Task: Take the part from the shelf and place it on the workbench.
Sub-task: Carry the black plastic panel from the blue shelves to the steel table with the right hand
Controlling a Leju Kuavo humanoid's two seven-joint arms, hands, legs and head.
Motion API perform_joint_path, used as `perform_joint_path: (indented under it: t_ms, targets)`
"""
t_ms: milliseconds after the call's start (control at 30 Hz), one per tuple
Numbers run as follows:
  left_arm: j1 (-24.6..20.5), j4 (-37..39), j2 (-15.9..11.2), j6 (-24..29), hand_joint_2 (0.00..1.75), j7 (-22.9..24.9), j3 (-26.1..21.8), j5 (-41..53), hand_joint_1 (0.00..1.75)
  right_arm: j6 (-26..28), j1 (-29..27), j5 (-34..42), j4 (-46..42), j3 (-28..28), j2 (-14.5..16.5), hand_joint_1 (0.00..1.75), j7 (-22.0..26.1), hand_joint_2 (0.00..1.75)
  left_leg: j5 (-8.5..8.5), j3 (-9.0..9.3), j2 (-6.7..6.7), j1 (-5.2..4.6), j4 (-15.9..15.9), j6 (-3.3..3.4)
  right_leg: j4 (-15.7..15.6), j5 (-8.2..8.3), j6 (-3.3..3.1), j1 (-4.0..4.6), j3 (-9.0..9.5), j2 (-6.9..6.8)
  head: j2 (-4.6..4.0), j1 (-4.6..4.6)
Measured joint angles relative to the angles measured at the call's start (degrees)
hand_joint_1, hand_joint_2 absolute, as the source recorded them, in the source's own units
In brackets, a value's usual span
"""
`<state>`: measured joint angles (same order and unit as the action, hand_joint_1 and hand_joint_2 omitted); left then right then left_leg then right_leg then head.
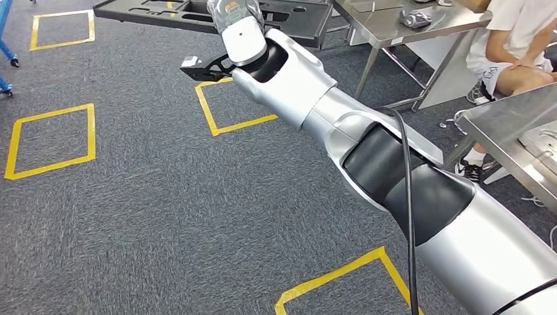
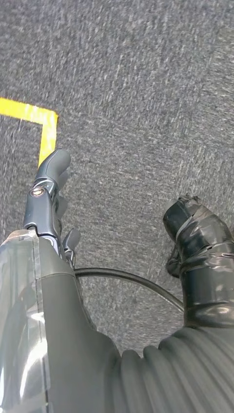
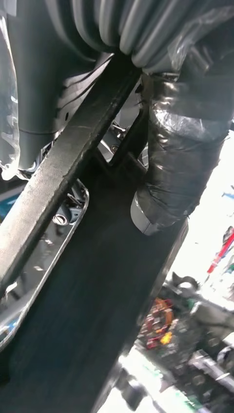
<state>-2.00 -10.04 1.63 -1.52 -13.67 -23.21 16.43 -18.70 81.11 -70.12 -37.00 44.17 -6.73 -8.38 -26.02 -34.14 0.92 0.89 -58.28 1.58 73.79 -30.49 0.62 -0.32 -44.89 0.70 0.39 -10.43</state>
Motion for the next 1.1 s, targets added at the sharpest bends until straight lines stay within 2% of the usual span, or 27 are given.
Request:
perform_joint_path:
  t_ms: [33,67,100,167,233,267,300,333,400,433,467,500,533,567,600,667,700,733,767,800,833,900,967,1000,1033,1067,1100]
  targets:
    - [0.0,0.0,0.0,0.0,1.75,0.0,-0.1,0.0,0.0,-0.1,-0.3,0.0,-0.1,0.0,-0.3,1.75,0.0,1.75,-0.07,0.01,0.63,-0.11,0.0,0.06,1.1,0.07,-0.02,-0.06,-0.51,-0.21,0.0,0.01]
    - [0.0,0.0,0.0,0.0,1.75,-0.1,-0.3,0.1,0.0,-0.2,-0.5,0.0,-0.2,0.0,-0.6,1.75,0.0,1.75,-0.15,0.03,1.25,-0.19,-0.1,0.1,0.0,1.09,-0.12,-0.06,0.05,-0.4,0.0,0.0]
    - [0.0,0.0,0.0,0.0,1.75,-0.1,-0.4,0.1,0.0,-0.3,-0.5,0.0,-0.3,0.0,-0.8,1.75,0.1,1.75,-0.26,0.09,1.85,-0.28,-0.1,0.11,-3.1,2.84,-0.33,0.02,1.72,-0.77,0.0,-0.01]
    - [0.0,0.0,0.0,0.0,1.75,-0.2,-0.7,0.1,0.0,-0.5,-0.1,0.0,-0.8,0.0,-1.0,1.75,0.1,1.75,-0.51,0.21,3.0,-0.54,-0.1,-0.03,-10.9,5.57,-1.0,0.75,5.74,-2.9,0.0,0.0]
    - [0.0,0.0,0.0,0.0,1.75,-0.2,-0.9,0.1,0.0,-0.7,0.3,0.0,-1.2,0.0,-1.1,1.75,0.1,1.75,-0.75,0.32,4.17,-0.78,-0.1,-0.36,-14.5,6.15,-1.59,1.59,7.54,-4.17,0.0,0.01]
    - [-0.1,0.0,0.0,0.0,1.75,-0.3,-0.9,0.1,0.0,-0.8,0.4,0.0,-1.3,0.0,-1.1,1.75,0.1,1.75,-0.84,0.44,4.79,-0.86,-0.1,-0.55,-14.7,6.16,-1.76,1.81,7.62,-3.8,0.0,0.01]
    - [-0.1,0.0,0.0,0.0,1.75,-0.3,-0.9,0.1,0.0,-0.8,0.4,0.0,-1.4,0.0,-1.1,1.75,0.1,1.75,-1.02,0.61,5.16,-0.85,0.0,-0.8,-14.9,6.28,-2.01,1.62,7.76,-3.15,0.0,0.02]
    - [-0.2,0.0,0.0,0.0,1.75,-0.3,-0.9,0.2,0.0,-0.9,0.4,0.0,-1.5,0.0,-1.2,1.75,0.1,1.75,-1.45,0.68,4.62,-0.77,-0.3,-1.05,-15.3,6.43,-2.25,1.43,8.02,-2.56,0.0,0.01]
    - [-0.3,0.0,0.0,0.0,1.75,-0.4,-0.9,0.2,0.0,-0.9,0.6,0.0,-1.7,0.0,-1.1,1.75,0.0,1.75,-3.71,-0.52,2.01,-0.51,-3.7,-1.46,-16.0,6.74,-2.82,0.93,8.6,-1.57,0.0,0.02]
    - [-0.2,0.0,-0.1,0.0,1.75,-0.4,-1.0,0.2,0.0,-1.0,0.7,-0.1,-1.8,0.0,-1.0,1.75,0.0,1.75,-5.45,-1.99,0.56,-0.35,-7.0,-1.61,-16.1,6.76,-2.97,0.88,8.73,-1.01,0.0,0.02]
    - [-0.1,0.0,-0.1,0.0,1.75,-0.4,-1.0,0.2,0.0,-1.0,0.7,-0.1,-1.8,0.0,-0.8,1.75,0.0,1.75,-7.15,-3.8,-0.12,-0.28,-10.8,-1.76,-16.1,6.75,-3.09,0.84,8.76,-0.4,0.0,0.04]
    - [-0.1,0.0,-0.1,0.0,1.75,-0.4,-1.0,0.3,0.0,-1.0,0.7,-0.1,-1.8,0.0,-0.7,1.75,0.0,1.75,-8.21,-5.49,-0.4,-0.22,-14.1,-1.93,-16.0,6.72,-3.14,0.82,8.77,0.34,0.0,0.03]
    - [0.0,0.0,-0.2,0.0,1.75,-0.4,-1.0,0.3,0.0,-1.0,0.6,-0.1,-1.8,0.0,-0.6,1.75,0.0,1.75,-8.25,-6.5,-0.5,-0.18,-15.8,-2.07,-15.9,6.69,-3.12,0.78,8.76,1.11,0.0,0.03]
    - [0.0,0.0,-0.2,0.0,1.75,-0.4,-1.0,0.4,0.0,-1.0,0.6,-0.1,-1.8,0.0,-0.5,1.75,0.1,1.75,-7.27,-6.6,-0.56,-0.12,-15.5,-2.18,-15.7,6.63,-3.05,0.7,8.75,1.85,0.0,0.03]
    - [0.0,0.0,-0.2,0.0,1.75,-0.4,-1.0,0.4,0.0,-1.0,0.5,0.0,-1.8,0.0,-0.5,1.75,0.2,1.75,-5.32,-5.64,-0.8,0.02,-13.0,-2.28,-15.4,6.48,-2.89,0.58,8.72,2.6,0.0,0.03]
    - [0.0,0.0,-0.2,0.0,1.75,-0.3,-1.0,0.6,0.0,-0.9,0.5,0.1,-1.8,0.0,-0.5,1.75,0.6,1.75,-1.8,-2.48,-2.96,0.47,-5.9,-2.53,-14.5,6.02,-2.35,0.38,8.36,3.98,0.0,0.04]
    - [0.0,0.0,-0.2,0.0,1.75,-0.3,-1.1,0.7,0.0,-0.8,0.5,0.2,-1.8,0.0,-0.5,1.75,0.7,1.75,-0.98,-1.29,-4.07,0.66,-3.3,-2.51,-14.0,5.88,-2.02,0.29,7.99,4.65,0.0,0.04]
    - [0.0,0.0,-0.2,0.0,1.75,-0.3,-1.1,0.8,0.0,-0.8,0.3,0.3,-1.8,0.0,-0.5,1.75,0.8,1.75,-0.91,-0.74,-4.85,0.7,-2.1,-2.42,-13.7,5.89,-1.66,0.21,7.59,5.31,0.0,0.03]
    - [0.0,0.0,-0.2,-0.1,1.75,-0.2,-1.2,0.9,0.0,-0.7,0.1,0.3,-1.8,0.0,-0.5,1.75,0.8,1.75,-1.11,-0.59,-4.85,0.59,-1.9,-2.2,-13.7,6.06,-1.3,0.14,7.26,5.96,0.0,0.04]
    - [-0.1,0.0,-0.2,-0.1,1.75,-0.2,-1.2,1.0,0.0,-0.7,-0.2,0.3,-1.8,0.0,-0.7,1.75,0.8,1.75,-1.02,-0.58,-4.25,0.58,-1.7,-1.81,-13.8,6.28,-0.94,0.04,7.05,6.57,0.0,0.04]
    - [-0.2,0.0,-0.2,-0.1,1.75,-0.2,-1.3,1.0,0.0,-0.7,-0.5,0.4,-1.8,0.0,-1.0,1.75,0.8,1.75,-0.82,-0.47,-3.61,0.56,-1.4,-1.44,-13.7,6.24,-0.63,0.04,6.88,6.39,0.0,0.04]
    - [-0.2,0.0,-0.2,-0.1,1.75,-0.3,-1.4,1.0,0.0,-0.6,-0.8,0.4,-1.8,0.0,-1.4,1.75,0.8,1.75,-0.42,-0.26,-2.29,0.57,-0.8,-0.6,-11.3,4.63,-0.15,0.19,5.63,3.8,0.0,0.0]
    - [-0.1,-0.1,-0.2,0.0,1.75,-0.2,-1.6,1.1,0.0,-0.6,-1.0,0.4,-1.8,0.0,-1.6,1.75,0.9,1.75,-0.38,-0.19,-1.06,0.3,-0.6,-0.13,-4.7,1.36,0.22,0.13,2.56,0.65,0.0,-0.03]
    - [-0.1,-0.1,-0.2,0.0,1.75,-0.2,-1.7,1.3,0.0,-0.6,-1.2,0.5,-1.9,0.0,-1.8,1.75,1.0,1.75,-0.45,-0.18,-0.45,0.19,-0.6,0.0,-1.1,0.06,0.34,0.03,0.83,0.02,0.0,-0.02]
    - [-0.1,-0.1,-0.2,0.1,1.75,-0.2,-1.9,1.4,0.0,-0.7,-1.4,0.7,-1.9,0.0,-2.1,1.75,1.1,1.75,-0.52,-0.15,0.12,0.12,-0.6,0.08,1.0,-0.36,0.36,-0.02,-0.26,-0.24,0.0,-0.02]
    - [-0.1,-0.1,-0.2,0.1,1.75,-0.1,-2.1,1.5,0.0,-0.7,-1.6,0.8,-2.0,0.0,-2.4,1.75,1.2,1.75,-0.61,-0.11,0.68,0.06,-0.7,0.13,1.1,0.24,0.27,-0.01,-0.38,-0.37,0.0,-0.02]
    - [-0.1,-0.1,-0.2,0.2,1.75,-0.1,-2.2,1.7,0.0,-0.8,-1.7,1.0,-2.2,0.0,-2.8,1.75,1.3,1.75,-0.71,-0.03,1.23,-0.03,-0.7,0.15,-1.1,1.8,0.04,0.08,0.68,-0.59,0.0,-0.02]
